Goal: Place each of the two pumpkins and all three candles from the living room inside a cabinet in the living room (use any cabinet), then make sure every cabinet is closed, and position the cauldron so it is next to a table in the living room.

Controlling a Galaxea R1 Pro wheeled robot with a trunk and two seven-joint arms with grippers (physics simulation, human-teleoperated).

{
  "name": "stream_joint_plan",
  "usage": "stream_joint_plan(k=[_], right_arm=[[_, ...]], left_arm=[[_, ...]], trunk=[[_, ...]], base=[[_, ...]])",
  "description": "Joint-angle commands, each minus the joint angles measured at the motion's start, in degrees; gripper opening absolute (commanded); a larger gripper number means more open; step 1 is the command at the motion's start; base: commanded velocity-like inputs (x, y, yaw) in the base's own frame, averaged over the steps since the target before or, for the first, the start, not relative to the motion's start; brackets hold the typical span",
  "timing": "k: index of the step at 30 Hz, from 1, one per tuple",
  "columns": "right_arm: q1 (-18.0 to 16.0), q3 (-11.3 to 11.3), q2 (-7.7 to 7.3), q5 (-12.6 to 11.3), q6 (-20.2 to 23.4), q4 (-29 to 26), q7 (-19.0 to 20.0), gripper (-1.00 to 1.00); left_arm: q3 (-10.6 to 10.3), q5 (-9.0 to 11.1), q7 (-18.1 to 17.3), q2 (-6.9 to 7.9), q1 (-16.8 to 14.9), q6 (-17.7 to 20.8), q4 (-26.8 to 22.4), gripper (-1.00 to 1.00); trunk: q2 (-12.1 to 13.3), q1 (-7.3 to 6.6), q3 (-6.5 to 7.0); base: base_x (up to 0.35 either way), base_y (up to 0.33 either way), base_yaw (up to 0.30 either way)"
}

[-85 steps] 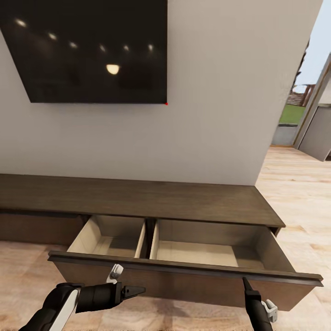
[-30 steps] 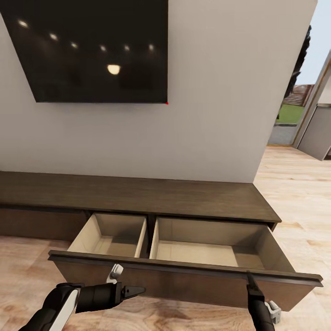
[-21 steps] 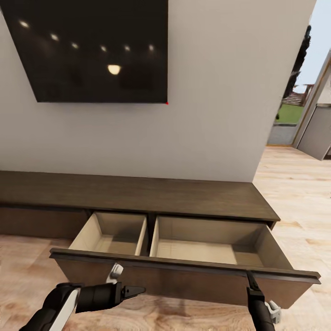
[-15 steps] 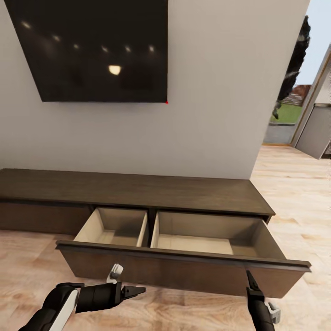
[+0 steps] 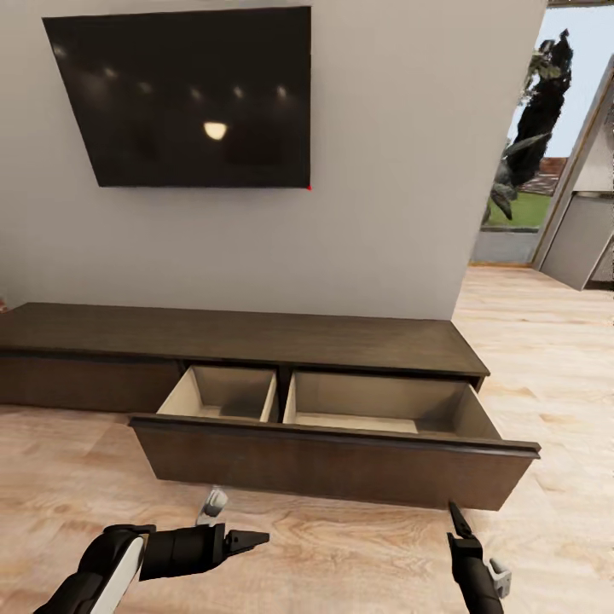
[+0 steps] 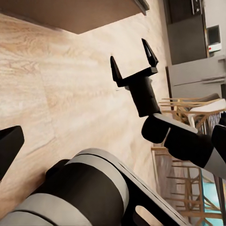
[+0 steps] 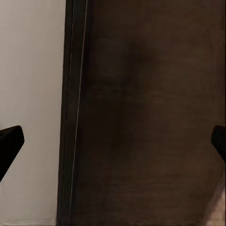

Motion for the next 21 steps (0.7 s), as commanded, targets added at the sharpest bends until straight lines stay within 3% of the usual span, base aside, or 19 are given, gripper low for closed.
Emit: stream_joint_plan(k=[1,5,8,14,21], right_arm=[[0.0,1.4,-0.02,0.2,0.0,0.1,-0.9,1.00],[0.2,4.2,-0.25,1.8,1.8,0.6,-3.0,1.00],[0.3,5.7,-0.13,2.2,2.4,4.8,-3.4,1.00],[0.3,16.5,-0.39,2.3,3.2,11.0,-5.1,1.00],[0.3,19.3,-0.44,3.2,3.2,11.5,-8.2,1.00]], left_arm=[[0.0,0.1,-0.1,0.06,0.0,0.3,0.0,1.00],[0.4,0.3,-0.2,0.38,0.0,0.3,-0.3,1.00],[0.5,0.5,-0.2,1.25,0.0,0.4,-0.7,1.00],[0.8,0.7,-0.2,1.73,0.0,0.4,-1.0,1.00],[0.6,0.7,0.0,1.79,-0.2,0.4,-1.1,1.00]], trunk=[[0.0,-0.04,-0.05],[0.0,-0.04,-0.05],[0.0,-0.04,-0.05],[0.0,-0.04,-0.05],[2.0,-1.14,0.85]], base=[[-0.152,0.000,0.000],[-0.056,0.000,0.000],[-0.012,0.000,0.000],[-0.002,0.000,0.000],[0.000,0.000,0.000]])
